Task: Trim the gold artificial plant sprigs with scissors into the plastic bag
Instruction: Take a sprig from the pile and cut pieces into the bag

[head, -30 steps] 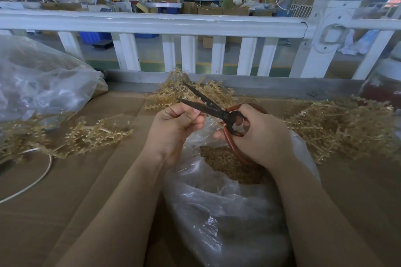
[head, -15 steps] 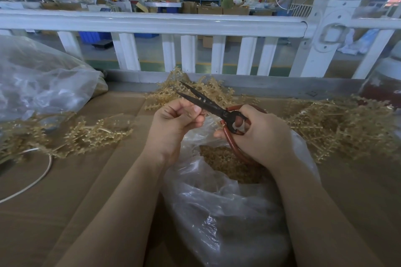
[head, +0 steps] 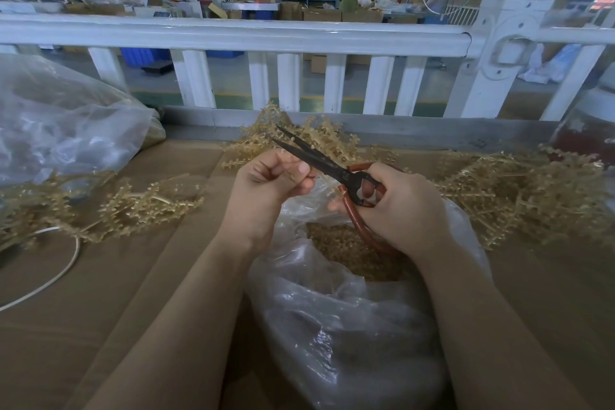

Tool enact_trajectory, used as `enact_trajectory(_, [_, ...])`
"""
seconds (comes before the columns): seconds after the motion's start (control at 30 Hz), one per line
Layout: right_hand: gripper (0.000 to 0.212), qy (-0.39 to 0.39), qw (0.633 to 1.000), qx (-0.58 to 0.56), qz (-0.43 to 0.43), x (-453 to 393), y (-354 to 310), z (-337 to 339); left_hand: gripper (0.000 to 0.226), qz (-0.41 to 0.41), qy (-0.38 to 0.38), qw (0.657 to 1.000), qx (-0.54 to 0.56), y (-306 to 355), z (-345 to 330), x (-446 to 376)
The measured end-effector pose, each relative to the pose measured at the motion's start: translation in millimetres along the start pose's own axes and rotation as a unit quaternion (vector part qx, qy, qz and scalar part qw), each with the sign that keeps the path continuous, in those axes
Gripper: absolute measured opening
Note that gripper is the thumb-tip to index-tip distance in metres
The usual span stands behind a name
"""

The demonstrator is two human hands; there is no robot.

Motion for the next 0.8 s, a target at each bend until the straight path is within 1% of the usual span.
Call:
enact_trajectory(0.1, [0.084,-0.005,1.000,0.004,-0.005,0.5,2.7,-0.9,0.011,-0.010,0.008,1.000,-0.019,1.2,-0.7,0.6])
enact_trajectory(0.17, [0.081,-0.015,0.999,0.032,-0.011,0.5,6.0,-2.2,0.017,-0.027,0.021,0.999,-0.039,3.6,-0.3,1.3])
enact_trajectory(0.23, [0.071,-0.024,0.998,0.056,-0.018,0.5,9.0,-3.4,0.018,-0.046,0.030,0.996,-0.065,7.1,0.3,2.0])
enact_trajectory(0.33, [0.050,-0.020,0.999,0.048,-0.014,0.3,9.3,-2.8,0.011,-0.053,0.029,0.994,-0.093,9.7,-0.1,3.5])
enact_trajectory(0.4, [0.045,-0.017,0.999,0.041,-0.010,0.6,8.7,-2.1,0.016,-0.052,0.034,0.993,-0.097,9.8,-0.1,4.2])
enact_trajectory(0.5, [0.046,-0.021,0.999,0.036,-0.011,0.6,8.1,-2.8,0.022,-0.052,0.037,0.992,-0.107,9.5,-0.2,4.8])
enact_trajectory(0.7, [0.047,-0.034,0.999,0.024,-0.021,0.5,8.4,-4.2,0.021,-0.060,0.036,0.989,-0.131,8.7,-2.2,6.0])
enact_trajectory(0.8, [0.051,-0.030,0.999,0.016,-0.026,0.2,10.0,-4.7,0.020,-0.066,0.012,0.987,-0.148,8.4,-6.2,6.6])
Point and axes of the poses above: each hand's wrist, its own x-axis away from the middle knuckle, its own z-axis out of the back of the hand, y = z × x, the point moved 5 cm from there along -x, towards the middle knuckle, and after that the axes turned 8 degrees about z, right-handed, at the moved point
